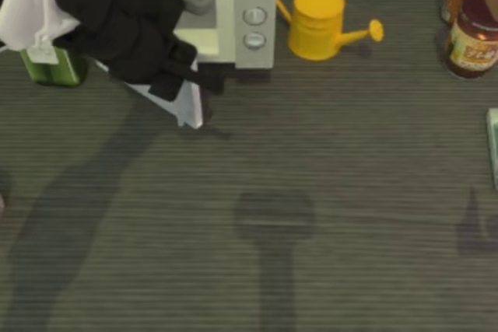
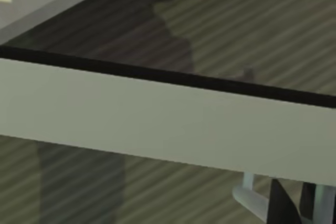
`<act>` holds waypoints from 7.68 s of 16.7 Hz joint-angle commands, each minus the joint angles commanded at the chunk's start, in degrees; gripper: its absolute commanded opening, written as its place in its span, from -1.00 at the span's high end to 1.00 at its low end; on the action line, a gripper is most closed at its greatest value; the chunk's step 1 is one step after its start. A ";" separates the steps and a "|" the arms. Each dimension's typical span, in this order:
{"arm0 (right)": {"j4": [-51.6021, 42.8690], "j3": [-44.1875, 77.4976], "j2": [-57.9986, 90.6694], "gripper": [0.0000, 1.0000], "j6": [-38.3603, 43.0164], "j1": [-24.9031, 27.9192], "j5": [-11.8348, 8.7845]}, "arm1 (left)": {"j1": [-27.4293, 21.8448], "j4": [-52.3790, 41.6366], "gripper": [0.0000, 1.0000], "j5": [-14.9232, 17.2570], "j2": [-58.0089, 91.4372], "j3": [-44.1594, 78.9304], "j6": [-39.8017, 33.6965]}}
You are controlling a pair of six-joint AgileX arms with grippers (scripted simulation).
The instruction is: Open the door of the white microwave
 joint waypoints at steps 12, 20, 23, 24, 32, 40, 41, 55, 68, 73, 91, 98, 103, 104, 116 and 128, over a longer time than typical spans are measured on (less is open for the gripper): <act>0.00 0.00 0.00 -1.00 0.00 0.00 0.00 | 2.83 -0.45 1.00 3.86 -2.69 -3.04 7.30; 0.00 0.00 0.00 -1.00 0.00 0.00 0.00 | 2.83 -0.45 1.00 3.86 -2.69 -3.04 7.30; 0.00 0.00 0.00 -1.00 0.00 0.00 0.00 | 2.83 -0.45 1.00 3.86 -2.69 -3.04 7.30; 0.00 0.00 0.00 -1.00 0.00 0.00 0.00 | 2.83 -0.45 1.00 3.86 -2.69 -3.04 7.30; 0.00 0.00 0.00 -1.00 0.00 0.00 0.00 | 2.62 -0.48 1.00 4.12 -2.55 -3.25 7.14; 0.00 0.00 0.00 -1.00 0.00 0.00 0.00 | 6.26 -2.06 1.00 8.41 -4.68 -5.20 15.80; 0.00 0.00 0.00 -1.00 0.00 0.00 0.00 | 6.66 -2.21 1.00 8.95 -4.95 -5.39 16.77; 0.00 0.00 0.00 -1.00 0.00 0.00 0.00 | 6.89 -2.27 1.00 9.26 -5.13 -5.50 17.33; 0.00 0.00 0.00 -1.00 0.00 0.00 0.00 | 6.79 -2.34 1.00 9.56 -5.03 -5.65 17.40; 0.00 0.00 0.00 -1.00 0.00 0.00 0.00 | 9.56 -4.61 1.00 12.40 -5.30 -6.15 24.06; 0.00 0.00 0.00 -1.00 0.00 0.00 0.00 | 11.50 -5.59 1.00 14.53 -6.25 -6.34 28.41; 0.00 0.00 0.00 -1.00 0.00 0.00 0.00 | 11.50 -5.59 1.00 14.53 -6.25 -6.34 28.41; 0.00 0.00 0.00 -1.00 0.00 0.00 0.00 | 11.47 -5.71 1.00 14.70 -6.11 -6.47 28.53; 0.00 0.00 0.00 -1.00 0.00 0.00 0.00 | 11.76 -5.94 1.00 14.90 -6.10 -6.34 29.21; 0.00 0.00 0.00 -1.00 0.00 0.00 0.00 | 16.64 -10.62 1.00 19.44 -5.79 -5.38 41.05; 0.00 0.00 0.00 -1.00 0.00 0.00 0.00 | 16.64 -10.62 1.00 19.44 -5.79 -5.38 41.05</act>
